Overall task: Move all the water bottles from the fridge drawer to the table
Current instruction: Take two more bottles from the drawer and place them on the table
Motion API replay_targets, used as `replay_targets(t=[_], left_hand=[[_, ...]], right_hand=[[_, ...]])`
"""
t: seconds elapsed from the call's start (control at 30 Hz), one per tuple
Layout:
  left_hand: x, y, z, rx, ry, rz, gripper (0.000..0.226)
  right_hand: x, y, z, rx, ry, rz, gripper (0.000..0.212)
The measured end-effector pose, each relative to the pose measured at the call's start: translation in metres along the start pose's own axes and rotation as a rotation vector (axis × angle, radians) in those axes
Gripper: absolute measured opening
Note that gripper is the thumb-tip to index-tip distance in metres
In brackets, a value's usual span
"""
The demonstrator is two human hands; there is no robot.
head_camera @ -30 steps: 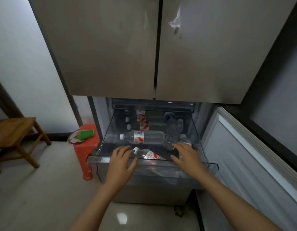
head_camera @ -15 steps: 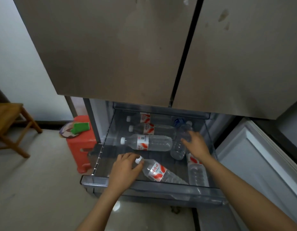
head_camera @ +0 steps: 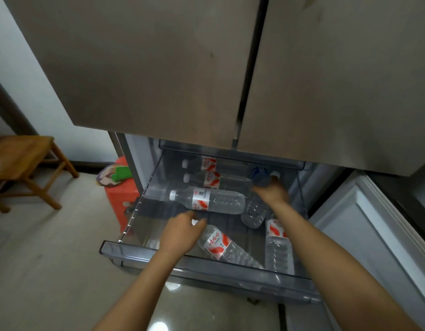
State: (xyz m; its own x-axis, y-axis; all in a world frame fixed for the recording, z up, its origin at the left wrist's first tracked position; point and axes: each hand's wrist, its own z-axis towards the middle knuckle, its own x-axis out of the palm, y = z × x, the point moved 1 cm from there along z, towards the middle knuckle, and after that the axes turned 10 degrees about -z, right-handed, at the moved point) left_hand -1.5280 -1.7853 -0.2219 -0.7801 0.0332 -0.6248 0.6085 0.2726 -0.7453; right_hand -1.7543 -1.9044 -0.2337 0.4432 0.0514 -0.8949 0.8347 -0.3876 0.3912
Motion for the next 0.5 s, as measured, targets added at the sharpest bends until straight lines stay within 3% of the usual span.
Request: replay_targets(t=[0.1, 0.27, 0.4, 0.5], left_hand=[[0.014, -0.02, 0.007, -0.048, 0.107, -0.07, 0.031], [0.029, -0.035, 0.014, -0.4, 0.214, -0.558, 0.02], [0.042, -0.028, 0.02, -0.749, 0.194, -0.792, 0.054], [0.053, -0.023, 0.021, -0.912, 0.204, -0.909, 0.054]], right_hand=[[-0.008, -0.011, -0.008, 0.037, 0.004, 0.121, 0.051], [-0.022, -0.039, -0.044, 0.029, -0.066, 0.351, 0.02], [-0.019, -0.061, -0.068, -0.022, -0.006, 0.33, 0.035], [-0.013, -0.072, -0.076, -0.112, 0.104, 0.072, 0.07]])
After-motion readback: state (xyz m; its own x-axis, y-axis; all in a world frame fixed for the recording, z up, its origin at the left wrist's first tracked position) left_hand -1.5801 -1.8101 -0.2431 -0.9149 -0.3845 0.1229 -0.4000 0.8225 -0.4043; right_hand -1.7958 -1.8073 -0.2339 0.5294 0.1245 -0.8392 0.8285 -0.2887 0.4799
